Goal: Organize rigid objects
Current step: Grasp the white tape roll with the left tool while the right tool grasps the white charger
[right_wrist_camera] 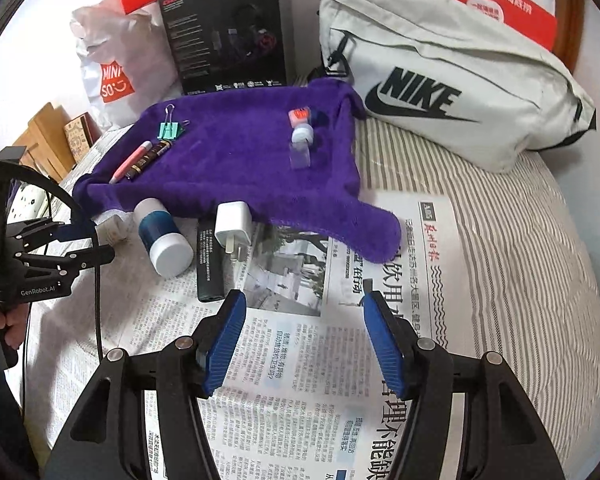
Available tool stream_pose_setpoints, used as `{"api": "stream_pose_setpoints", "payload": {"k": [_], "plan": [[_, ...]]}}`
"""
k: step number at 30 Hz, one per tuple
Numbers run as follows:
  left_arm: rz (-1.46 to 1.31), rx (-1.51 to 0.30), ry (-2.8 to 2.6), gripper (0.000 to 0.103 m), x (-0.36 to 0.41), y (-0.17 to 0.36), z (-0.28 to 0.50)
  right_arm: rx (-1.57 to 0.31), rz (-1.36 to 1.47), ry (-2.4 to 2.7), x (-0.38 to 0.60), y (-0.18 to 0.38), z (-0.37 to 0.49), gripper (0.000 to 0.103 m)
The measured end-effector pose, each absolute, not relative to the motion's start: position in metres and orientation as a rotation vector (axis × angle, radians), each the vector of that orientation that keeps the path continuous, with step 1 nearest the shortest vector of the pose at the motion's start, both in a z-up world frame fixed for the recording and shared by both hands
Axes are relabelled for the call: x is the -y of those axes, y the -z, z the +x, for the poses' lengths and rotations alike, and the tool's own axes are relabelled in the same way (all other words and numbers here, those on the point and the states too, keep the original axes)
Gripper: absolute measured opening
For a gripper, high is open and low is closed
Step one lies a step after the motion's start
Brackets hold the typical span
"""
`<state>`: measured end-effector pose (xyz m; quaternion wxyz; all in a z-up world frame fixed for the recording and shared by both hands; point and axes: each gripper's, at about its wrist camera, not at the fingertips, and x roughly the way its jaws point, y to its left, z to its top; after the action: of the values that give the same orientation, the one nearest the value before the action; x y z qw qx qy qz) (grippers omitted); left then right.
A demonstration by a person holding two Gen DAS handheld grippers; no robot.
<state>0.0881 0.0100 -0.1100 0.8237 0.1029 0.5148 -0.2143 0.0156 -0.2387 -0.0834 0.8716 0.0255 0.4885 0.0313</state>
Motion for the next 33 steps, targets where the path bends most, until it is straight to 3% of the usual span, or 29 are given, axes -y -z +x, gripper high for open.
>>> {"api": "stream_pose_setpoints", "payload": {"k": [6,11,23,27,33], "plan": [[0.269,-1.093,0.462,0.055,-0.004,0.119,0.094,-1.023,0.053,-0.073,0.236,0.085,0.015,0.061],[0.278,-1.084,0.508,0.03,0.0,0.116,0.092,-1.019,0.064,-0.097,0.234,0.088,0.019,0.061],[0.274,-1.085,0.392,0.03,-0.023,0.116,0.088,-1.001,0.033,-0.183,0.208,0.096,0.06,0.06],[0.256,-1.083,0.393,0.03,-0.028,0.117,0.086,-0.998,0.006,-0.199,0.195,0.098,0.073,0.054],[0.233,-1.084,0.404,0.03,-0.031,0.117,0.087,-1.027,-0.037,-0.187,0.18,0.111,0.088,0.036]]}}
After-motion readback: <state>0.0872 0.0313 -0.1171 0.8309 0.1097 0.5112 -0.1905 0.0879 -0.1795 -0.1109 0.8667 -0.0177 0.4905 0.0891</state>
